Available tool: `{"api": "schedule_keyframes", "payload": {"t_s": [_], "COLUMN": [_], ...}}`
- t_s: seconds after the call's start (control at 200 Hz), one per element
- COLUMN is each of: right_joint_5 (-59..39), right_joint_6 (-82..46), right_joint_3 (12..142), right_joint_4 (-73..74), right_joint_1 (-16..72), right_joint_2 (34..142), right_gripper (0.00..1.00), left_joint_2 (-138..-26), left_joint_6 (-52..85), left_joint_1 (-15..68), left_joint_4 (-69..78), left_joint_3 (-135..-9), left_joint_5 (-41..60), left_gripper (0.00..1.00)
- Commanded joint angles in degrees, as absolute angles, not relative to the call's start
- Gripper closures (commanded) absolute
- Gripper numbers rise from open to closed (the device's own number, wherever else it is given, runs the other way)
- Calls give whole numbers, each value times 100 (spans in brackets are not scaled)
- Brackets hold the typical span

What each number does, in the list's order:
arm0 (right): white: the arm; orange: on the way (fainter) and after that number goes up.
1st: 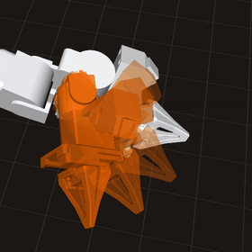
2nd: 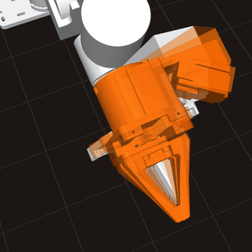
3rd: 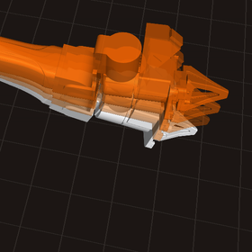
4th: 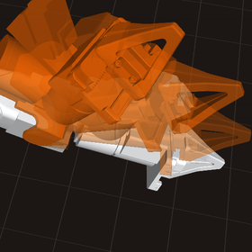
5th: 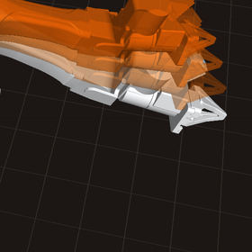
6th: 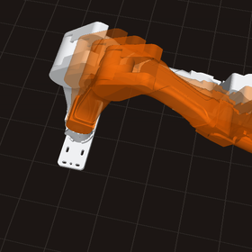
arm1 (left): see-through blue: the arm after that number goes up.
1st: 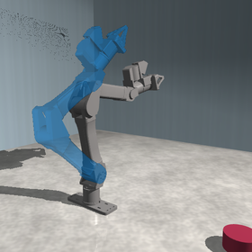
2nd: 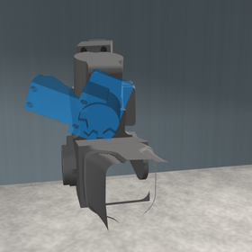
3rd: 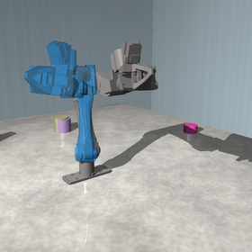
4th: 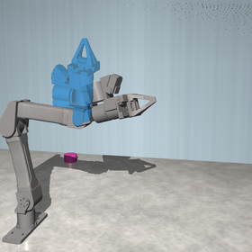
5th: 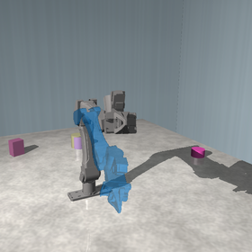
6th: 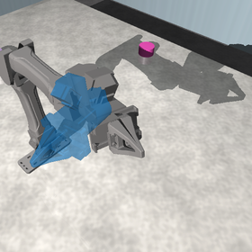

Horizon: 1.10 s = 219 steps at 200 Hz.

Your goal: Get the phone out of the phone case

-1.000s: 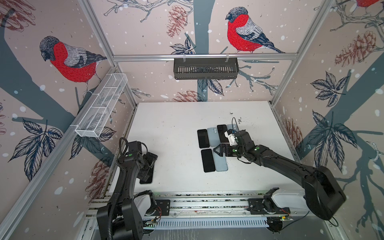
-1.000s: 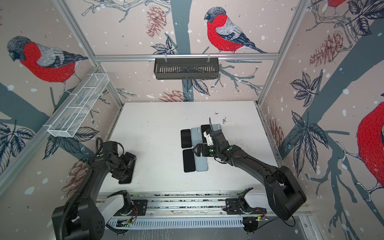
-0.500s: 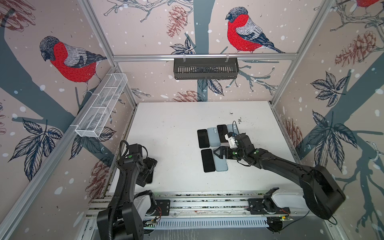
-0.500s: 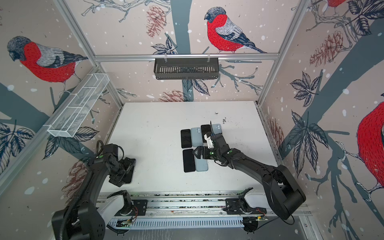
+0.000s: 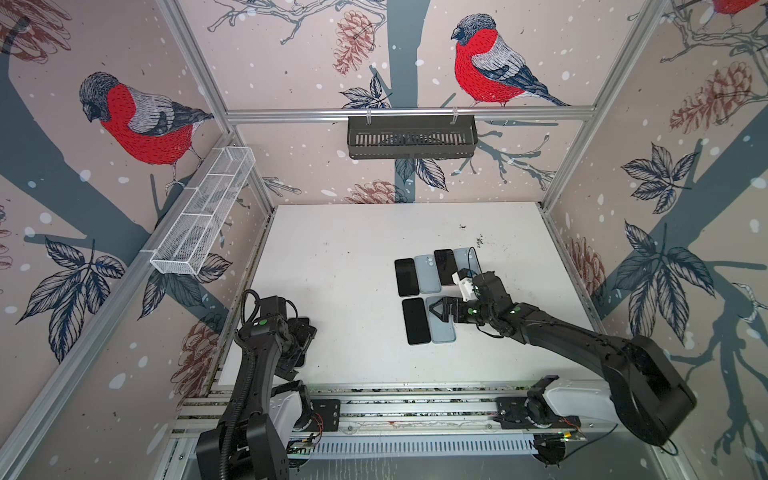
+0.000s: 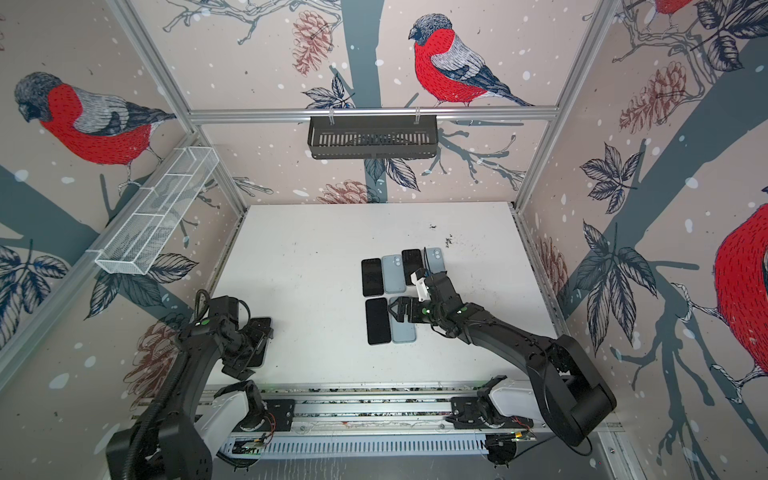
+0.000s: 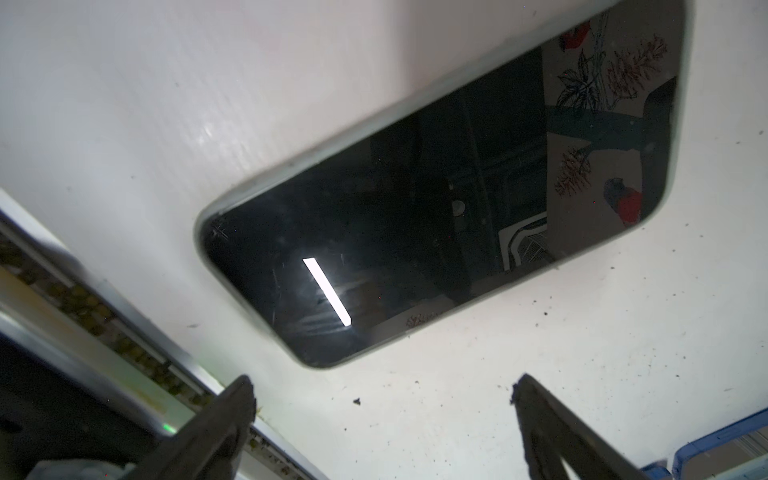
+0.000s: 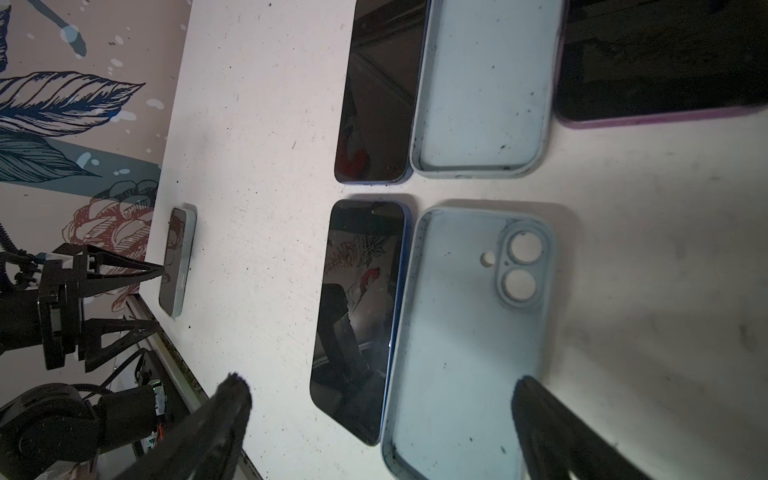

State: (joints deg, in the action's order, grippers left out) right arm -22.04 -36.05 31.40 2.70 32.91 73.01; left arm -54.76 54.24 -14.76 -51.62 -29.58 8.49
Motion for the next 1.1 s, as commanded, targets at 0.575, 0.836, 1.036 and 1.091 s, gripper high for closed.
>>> {"api": "schedule_keyframes", "payload": {"t_s": [0.575, 0.836, 1.036, 1.091], "right_joint_5": [-2294, -2336, -2364, -2373], "right_joint_6": [-3614, -3645, -3630, -3630], "right_joint_3": [3017, 3030, 3145, 3176], "right_joint_4": [522, 624, 641, 659], "right_joint_1": [3090, 3026, 3021, 3020], "right_joint_2": [7206, 7324, 7424, 7466], "right_gripper": [0, 0, 0, 0], "left_joint_2": [-5888, -5966, -6270, -6397], "left_joint_6": [5911, 5956, 5372, 5206], "left_joint_1": [-1495, -1495, -1479, -1456], "left_joint_4": [-3713, -2411, -2130, -2071], "left_joint_3": [-2511, -2327, -2752, -2889], "left_joint_5": [765, 1610, 1739, 1813], "left_gripper": [4, 5, 6, 6]}}
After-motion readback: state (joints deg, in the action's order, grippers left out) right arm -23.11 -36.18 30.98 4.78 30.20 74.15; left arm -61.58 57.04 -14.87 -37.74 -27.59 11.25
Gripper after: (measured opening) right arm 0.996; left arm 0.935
